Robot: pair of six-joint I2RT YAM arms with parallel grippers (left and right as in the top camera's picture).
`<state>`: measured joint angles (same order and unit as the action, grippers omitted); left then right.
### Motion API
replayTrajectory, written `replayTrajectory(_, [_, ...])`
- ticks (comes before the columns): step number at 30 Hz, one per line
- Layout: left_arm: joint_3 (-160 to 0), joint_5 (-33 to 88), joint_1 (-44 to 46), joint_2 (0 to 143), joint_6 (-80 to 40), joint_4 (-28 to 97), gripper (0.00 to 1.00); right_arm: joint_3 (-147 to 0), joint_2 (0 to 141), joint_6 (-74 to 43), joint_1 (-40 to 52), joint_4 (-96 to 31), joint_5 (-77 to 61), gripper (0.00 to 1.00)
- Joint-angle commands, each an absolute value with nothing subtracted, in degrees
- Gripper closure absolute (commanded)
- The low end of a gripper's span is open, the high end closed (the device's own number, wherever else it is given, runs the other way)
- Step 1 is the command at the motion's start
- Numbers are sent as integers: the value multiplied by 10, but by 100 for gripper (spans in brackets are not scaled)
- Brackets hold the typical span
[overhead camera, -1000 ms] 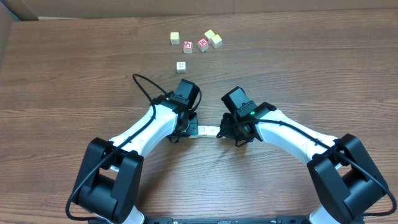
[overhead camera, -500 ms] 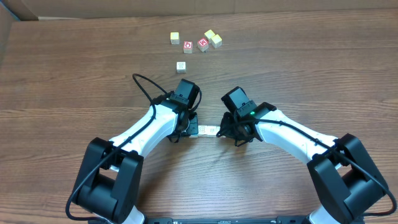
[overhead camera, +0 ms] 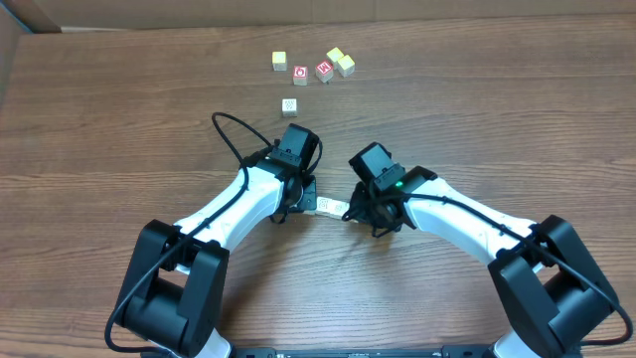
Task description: Flip 4 blocks
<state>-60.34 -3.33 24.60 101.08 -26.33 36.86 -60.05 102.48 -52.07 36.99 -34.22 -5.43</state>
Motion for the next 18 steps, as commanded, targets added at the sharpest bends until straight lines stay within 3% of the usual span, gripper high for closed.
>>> replayTrajectory(1, [-602,-4,251,1019,-242,354,95,-611,1011,-566,391,-331,-78,96])
replayTrajectory(18, [-602,-6,251,1019,-227,300,95,-611,1011,-708,396,-333,-108,96])
